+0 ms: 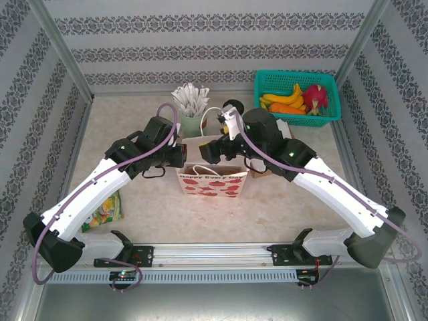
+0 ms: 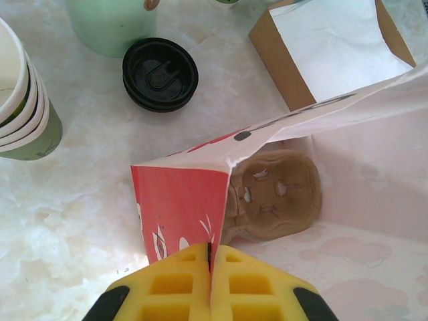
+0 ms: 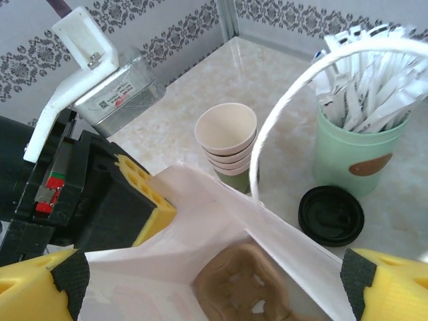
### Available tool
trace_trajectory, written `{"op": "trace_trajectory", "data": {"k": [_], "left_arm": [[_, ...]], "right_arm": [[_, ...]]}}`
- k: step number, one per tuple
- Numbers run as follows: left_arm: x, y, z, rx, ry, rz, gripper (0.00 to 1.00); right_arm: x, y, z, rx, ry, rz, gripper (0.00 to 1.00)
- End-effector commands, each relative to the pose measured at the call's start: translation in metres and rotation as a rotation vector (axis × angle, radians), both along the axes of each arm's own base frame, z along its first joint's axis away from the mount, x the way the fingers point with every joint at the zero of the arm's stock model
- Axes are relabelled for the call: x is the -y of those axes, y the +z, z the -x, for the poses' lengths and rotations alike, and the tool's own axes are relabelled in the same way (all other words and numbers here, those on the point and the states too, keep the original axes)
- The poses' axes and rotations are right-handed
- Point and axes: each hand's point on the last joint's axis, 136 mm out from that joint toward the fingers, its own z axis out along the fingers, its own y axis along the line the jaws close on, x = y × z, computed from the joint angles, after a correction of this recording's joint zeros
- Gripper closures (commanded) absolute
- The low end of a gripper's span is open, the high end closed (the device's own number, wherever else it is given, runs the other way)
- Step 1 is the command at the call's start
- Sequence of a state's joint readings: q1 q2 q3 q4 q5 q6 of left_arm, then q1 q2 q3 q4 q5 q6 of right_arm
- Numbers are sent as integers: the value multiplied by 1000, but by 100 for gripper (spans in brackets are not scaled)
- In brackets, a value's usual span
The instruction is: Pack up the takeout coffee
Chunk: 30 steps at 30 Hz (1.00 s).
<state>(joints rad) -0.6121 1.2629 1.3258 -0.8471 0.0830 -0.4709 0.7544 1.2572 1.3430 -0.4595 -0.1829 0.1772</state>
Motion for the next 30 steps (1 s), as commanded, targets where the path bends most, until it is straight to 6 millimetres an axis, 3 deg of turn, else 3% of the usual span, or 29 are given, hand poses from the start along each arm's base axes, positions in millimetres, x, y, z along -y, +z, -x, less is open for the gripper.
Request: {"op": "trace_trajectory", "data": {"k": [1,8,22,30], "left_arm": [[-5,10,2,15,-19,-7,100],[-3,12,2,18,-42,-12,100],[0,15,12,-53,-129,-39,100],[5,17,13,-64,-167,-36,100]], "right_arm": [[14,0,-5,76,-6,32,2],[42,-16,-15,83,-34,117,2],[62,-38,-3,159,72,187,2],[72,-56,-7,88,129,211,3]]}}
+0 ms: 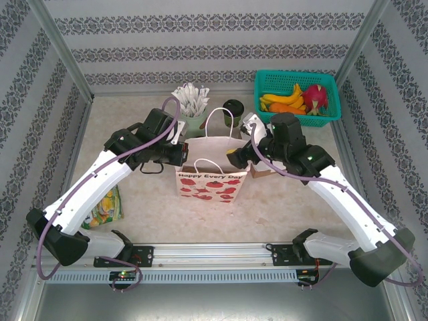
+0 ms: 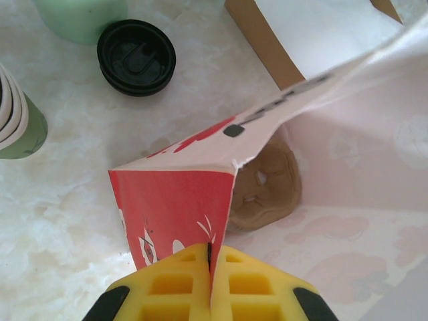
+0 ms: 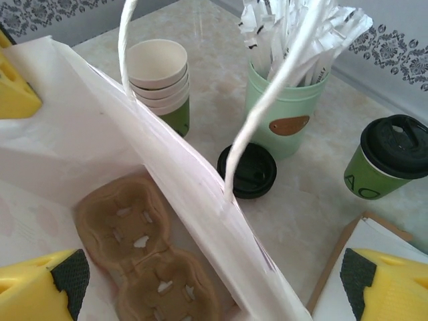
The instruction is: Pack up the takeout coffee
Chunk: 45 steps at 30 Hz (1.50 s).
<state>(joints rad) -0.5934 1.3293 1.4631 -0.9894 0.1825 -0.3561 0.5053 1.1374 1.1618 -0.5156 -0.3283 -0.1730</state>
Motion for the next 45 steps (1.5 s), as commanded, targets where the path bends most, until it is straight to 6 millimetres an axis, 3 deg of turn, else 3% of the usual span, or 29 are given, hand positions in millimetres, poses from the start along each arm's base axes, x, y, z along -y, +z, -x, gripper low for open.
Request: {"op": "trace_trajectory", "data": {"k": [1,4,9,16,23,29,31,37,41,45], "left_arm": [[-2,5,4,-6,-35,-6,100],[-1,6,4,-4,-44,-4,100],[0,7,4,3,-49,1,100],[2,7,2,4,-50,5,100],[6,7,0,-1,-61,17,100],[8,7,0,-3,-68,23,100],[9,8,0,-1,-68,28,100],[11,18,0,24,-83,50,98],[6,25,-2,33,-69,52,94],[2,33,-6,45,-43,71,82]], "right_arm": [[-5,-10,6,-35,98,24,3],[-11,-14,7,-62,180,46,5],[-6,-23,-13,-75,194,67,6],[-15,-26,-10,-69,327,60,6],[-28,-28,-15,-87,393,31,21],[-34,-33,-22,-126,428,34,27],[-36,-34,-21,-147,444,35,34],[-35,-29,-13,-157,422,51,77],[-30,-19,-10,-154,340,64,90],[-27,-13,-6,-176,211,86,98]]}}
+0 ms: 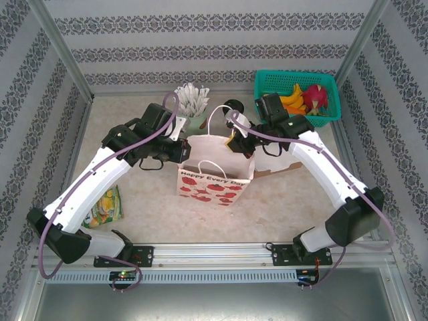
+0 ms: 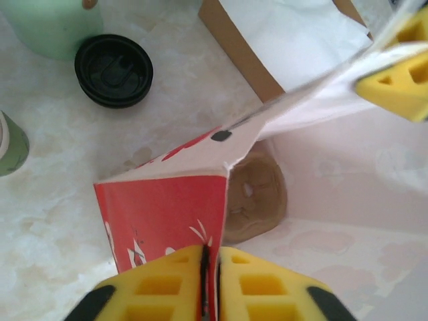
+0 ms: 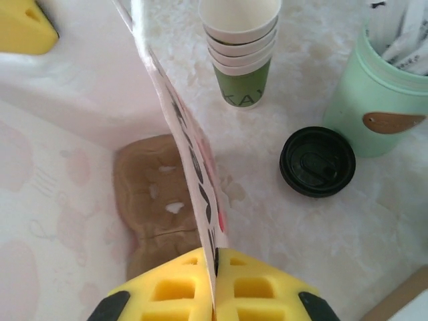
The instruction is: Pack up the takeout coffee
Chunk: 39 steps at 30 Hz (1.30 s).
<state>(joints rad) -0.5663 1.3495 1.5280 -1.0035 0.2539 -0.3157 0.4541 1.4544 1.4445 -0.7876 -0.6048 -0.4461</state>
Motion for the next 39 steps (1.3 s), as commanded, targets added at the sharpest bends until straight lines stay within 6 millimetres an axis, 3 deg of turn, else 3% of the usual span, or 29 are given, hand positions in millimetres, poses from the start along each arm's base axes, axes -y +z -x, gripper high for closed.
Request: {"op": "trace_trajectory", "data": {"k": [1,5,8,10,12,13,17,25,31,35,39], "left_arm": [[-4,19,-2,40,8,37,78],[-8,35,-3,98,28,81,64],[-25,47,-9,175,118,63,42],[-46,56,-14,241,228,31,20],[-65,60,-17,292,319,5,4],[-75,61,-17,313,368,-6,0],[-97,51,-17,321,466,-70,0],[-114,15,-16,211,564,-188,0],[-121,-6,-14,170,616,-220,0],[-122,-18,-13,143,629,-244,1],[-124,-32,-12,101,655,-261,0]], "right_arm": [[6,10,5,-19,-148,16,99],[10,13,8,-51,-286,22,100],[22,15,-2,-83,-483,27,100],[21,10,-2,-166,-570,-2,100],[19,-6,0,-215,-640,12,100],[21,-16,1,-218,-672,47,100],[20,-41,3,-274,-748,91,100],[4,-12,6,-289,-769,-7,100],[-8,-39,10,-369,-806,3,99],[-16,-29,10,-369,-786,-24,91],[-17,-9,14,-335,-710,-60,62]]}}
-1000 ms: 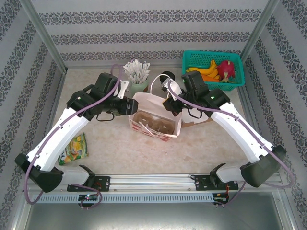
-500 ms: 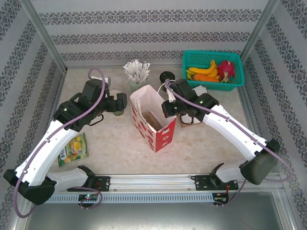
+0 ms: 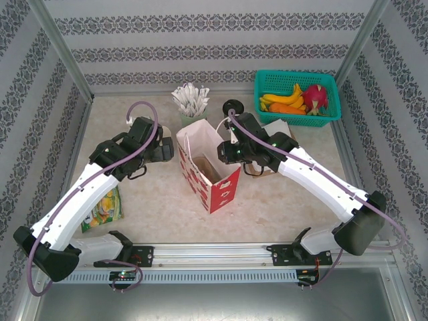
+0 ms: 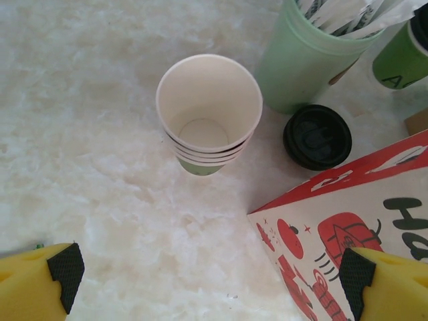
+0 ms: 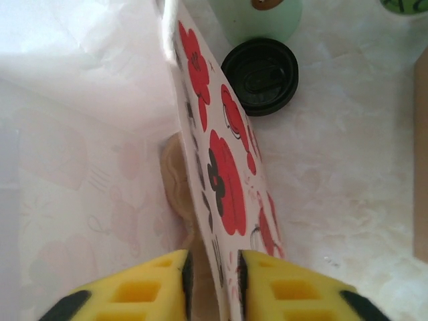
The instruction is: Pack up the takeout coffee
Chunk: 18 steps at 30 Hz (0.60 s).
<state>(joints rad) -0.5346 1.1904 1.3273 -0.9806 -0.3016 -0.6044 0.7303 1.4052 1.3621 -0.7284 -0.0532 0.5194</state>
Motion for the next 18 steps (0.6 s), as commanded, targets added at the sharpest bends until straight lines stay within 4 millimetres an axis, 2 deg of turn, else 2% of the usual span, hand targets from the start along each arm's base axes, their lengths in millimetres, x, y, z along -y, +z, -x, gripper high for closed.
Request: {"op": "trace_trajectory", "data": {"k": [1,4,6,7,14,16,18], "left_arm": [[-10,-19,5,-57,71,-12,0],[-10,-34,9,-80,107,18,0],[-12,-42,11,-86,143,38,0],[-11,-47,12,-86,154,54,0],[-1,-82,18,-135,241,190,0],[0,-90,20,-145,266,220,0],[4,-97,21,-154,278,254,0]], "right_arm": [[-4,25,5,51,71,-47,53],[4,36,10,112,120,-20,33],[15,40,8,147,109,-14,17],[20,42,8,160,100,-25,3],[58,64,12,246,53,-197,2],[74,61,7,264,-13,-221,2],[99,48,-4,260,-151,-199,2]]}}
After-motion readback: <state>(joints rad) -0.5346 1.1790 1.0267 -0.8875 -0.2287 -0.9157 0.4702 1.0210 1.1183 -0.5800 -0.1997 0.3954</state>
